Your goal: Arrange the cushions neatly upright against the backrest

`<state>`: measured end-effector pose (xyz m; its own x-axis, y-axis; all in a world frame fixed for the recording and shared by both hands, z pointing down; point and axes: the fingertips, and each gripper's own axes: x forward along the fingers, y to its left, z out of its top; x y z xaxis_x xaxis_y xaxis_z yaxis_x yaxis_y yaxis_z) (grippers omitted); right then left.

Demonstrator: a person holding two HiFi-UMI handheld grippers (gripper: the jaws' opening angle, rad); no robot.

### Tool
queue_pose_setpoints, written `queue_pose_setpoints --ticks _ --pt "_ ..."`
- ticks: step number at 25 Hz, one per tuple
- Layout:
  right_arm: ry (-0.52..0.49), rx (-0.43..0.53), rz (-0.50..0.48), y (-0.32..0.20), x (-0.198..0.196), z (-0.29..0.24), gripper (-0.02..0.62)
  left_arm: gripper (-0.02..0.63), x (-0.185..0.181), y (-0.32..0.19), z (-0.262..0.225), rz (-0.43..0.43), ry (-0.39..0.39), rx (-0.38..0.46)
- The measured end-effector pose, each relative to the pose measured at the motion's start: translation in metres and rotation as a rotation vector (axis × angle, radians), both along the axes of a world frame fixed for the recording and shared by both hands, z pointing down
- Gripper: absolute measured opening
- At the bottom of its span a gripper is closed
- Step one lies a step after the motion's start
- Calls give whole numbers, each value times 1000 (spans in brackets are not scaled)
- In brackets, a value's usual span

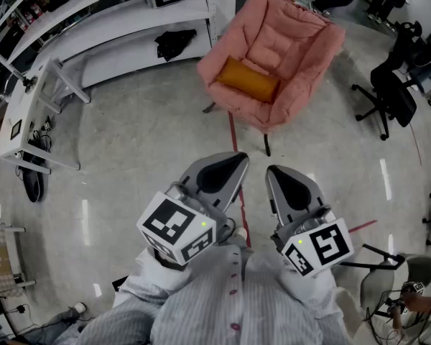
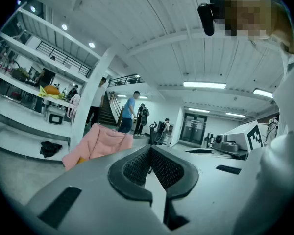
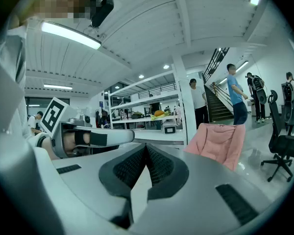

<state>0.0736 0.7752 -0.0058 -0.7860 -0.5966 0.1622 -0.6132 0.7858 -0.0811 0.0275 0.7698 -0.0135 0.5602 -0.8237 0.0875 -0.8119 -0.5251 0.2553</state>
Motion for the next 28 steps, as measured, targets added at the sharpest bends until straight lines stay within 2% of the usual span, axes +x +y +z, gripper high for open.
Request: queue_pose_setpoints --ticks 16,21,28 --pt "-8 -37 -52 17 25 18 12 9 34 15 8 -30 -17 10" --pt "-3 -53 -61 -10 10 30 12 11 18 -13 19 -41 -15 0" --pt "15 -56 -30 -85 -27 25 12 9 -25 -88 10 -19 -22 6"
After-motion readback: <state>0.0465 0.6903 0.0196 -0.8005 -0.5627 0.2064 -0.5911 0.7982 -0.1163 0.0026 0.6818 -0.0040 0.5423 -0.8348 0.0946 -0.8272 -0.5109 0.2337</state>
